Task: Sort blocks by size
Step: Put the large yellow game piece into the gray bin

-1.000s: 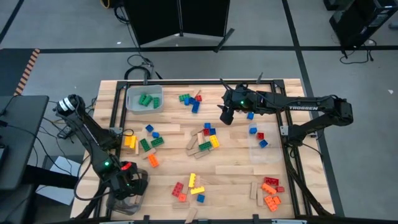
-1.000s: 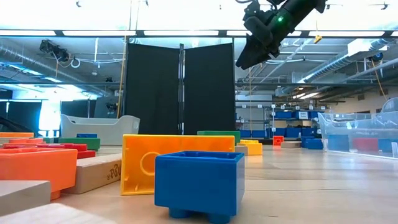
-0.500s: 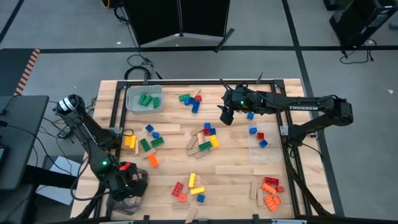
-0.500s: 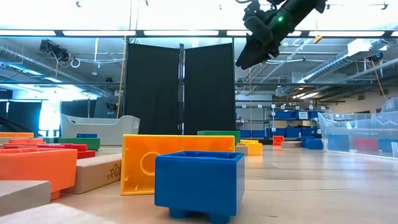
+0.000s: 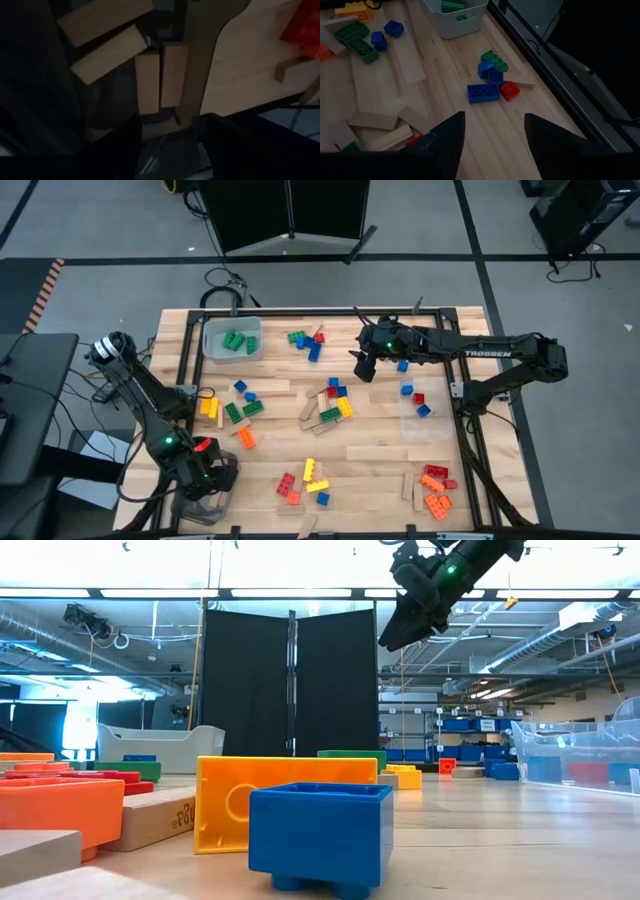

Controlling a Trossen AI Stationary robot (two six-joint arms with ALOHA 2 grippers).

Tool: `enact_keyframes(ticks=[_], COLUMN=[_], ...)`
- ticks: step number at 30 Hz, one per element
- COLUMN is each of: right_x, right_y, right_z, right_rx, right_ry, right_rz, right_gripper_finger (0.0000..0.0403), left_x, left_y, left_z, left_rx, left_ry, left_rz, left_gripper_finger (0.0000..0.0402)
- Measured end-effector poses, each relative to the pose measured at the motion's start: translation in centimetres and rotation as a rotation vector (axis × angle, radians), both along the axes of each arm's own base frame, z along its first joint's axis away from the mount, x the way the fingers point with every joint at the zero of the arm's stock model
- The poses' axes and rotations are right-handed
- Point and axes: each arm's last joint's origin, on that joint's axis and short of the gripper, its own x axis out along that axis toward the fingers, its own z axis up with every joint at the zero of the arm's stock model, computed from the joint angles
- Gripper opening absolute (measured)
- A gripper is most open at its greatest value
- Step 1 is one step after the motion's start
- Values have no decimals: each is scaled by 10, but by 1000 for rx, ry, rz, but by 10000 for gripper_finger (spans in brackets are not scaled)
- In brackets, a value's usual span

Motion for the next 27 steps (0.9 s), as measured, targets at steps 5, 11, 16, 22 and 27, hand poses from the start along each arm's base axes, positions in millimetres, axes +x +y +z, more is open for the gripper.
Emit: enact_keyframes(ticks=[5,11,16,22,27], right_x=[0,0,0,0,0], right_y=[0,0,0,0,0], right_z=[0,0,0,0,0], right_rx=[0,0,2,3,41], right_ry=[0,0,-1,-2,-25], right_rz=[0,0,-2,-2,-36], right_gripper_finger=[220,220,220,220,220], left_x=[-2,-4,-6,-7,-13], left_y=[3,11,26,56,87], left_z=[17,38,50,63,70], left_rx=[49,114,175,250,329], left_ry=[38,72,25,-39,7], left_rz=[-2,-9,-37,-91,-116], left_gripper_finger=[227,227,227,227,227])
